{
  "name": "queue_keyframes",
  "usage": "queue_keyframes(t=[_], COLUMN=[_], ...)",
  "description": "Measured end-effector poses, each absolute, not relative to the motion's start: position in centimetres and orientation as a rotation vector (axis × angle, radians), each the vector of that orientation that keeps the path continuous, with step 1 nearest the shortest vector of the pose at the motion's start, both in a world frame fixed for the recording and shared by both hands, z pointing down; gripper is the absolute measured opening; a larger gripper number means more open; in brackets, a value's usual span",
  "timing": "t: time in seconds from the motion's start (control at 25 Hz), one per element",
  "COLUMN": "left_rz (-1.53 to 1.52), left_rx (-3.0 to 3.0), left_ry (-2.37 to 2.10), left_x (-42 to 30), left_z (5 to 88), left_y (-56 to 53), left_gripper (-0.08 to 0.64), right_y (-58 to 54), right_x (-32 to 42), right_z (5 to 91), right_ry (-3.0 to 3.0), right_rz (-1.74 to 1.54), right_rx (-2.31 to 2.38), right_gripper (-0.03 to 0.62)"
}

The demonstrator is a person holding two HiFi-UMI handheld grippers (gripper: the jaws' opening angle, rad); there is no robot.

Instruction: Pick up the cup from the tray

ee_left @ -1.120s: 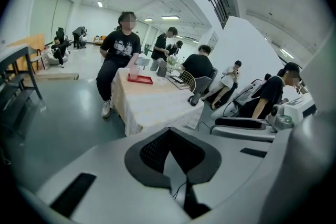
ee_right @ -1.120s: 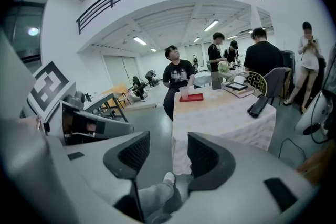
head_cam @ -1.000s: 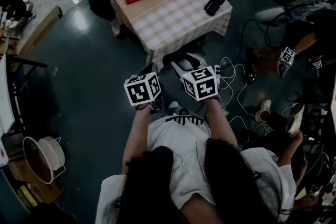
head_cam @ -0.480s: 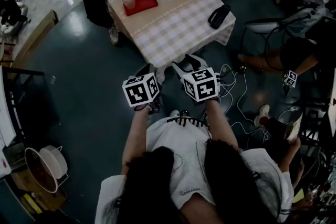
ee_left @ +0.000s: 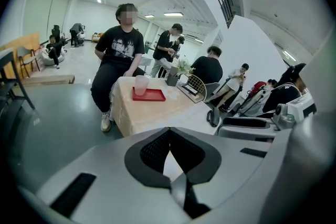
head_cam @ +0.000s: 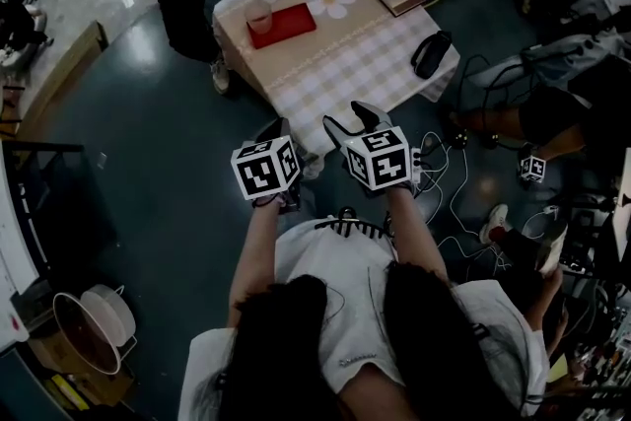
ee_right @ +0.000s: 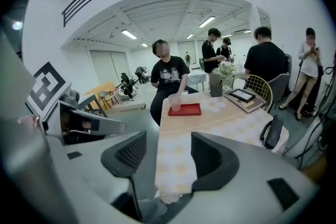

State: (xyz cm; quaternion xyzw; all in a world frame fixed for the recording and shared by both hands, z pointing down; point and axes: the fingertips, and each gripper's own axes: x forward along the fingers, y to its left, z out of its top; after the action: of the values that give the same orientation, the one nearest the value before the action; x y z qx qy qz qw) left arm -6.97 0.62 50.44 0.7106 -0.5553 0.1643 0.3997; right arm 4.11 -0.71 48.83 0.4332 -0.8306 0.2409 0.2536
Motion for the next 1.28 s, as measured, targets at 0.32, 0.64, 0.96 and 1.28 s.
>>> queue_keyframes(t=[0.32, 0.64, 0.96, 1.28], left_rz=[0.433, 0.422, 0.396, 0.393], left_rx=[1.816, 1.836, 1.804, 1.729], left_ry=[-1.383, -1.399, -1.444, -1.481], left_x=[-11.7, -14.5, -16.6, -17.9], left_z=[50.2, 50.1, 50.5, 51.6], left_y=[-3.3, -5.8, -8.9, -13.3], left_gripper=[0.004, 0.003, 0.003, 0.003], right_y=[-4.4, -7.7, -11.8, -18.0], right_x=[-1.2, -4.7, -7.2, -9.2], right_z=[48.1, 47.3, 47.4, 49.2], right_ry=[-2.284, -2.296, -2.325, -2.308], right_rz=[0.632, 0.552, 0.504, 0.496], right_rx=[1.181, 1.190, 1.127, 1.054], right_gripper=[0.331, 0.348, 0.377, 0.387])
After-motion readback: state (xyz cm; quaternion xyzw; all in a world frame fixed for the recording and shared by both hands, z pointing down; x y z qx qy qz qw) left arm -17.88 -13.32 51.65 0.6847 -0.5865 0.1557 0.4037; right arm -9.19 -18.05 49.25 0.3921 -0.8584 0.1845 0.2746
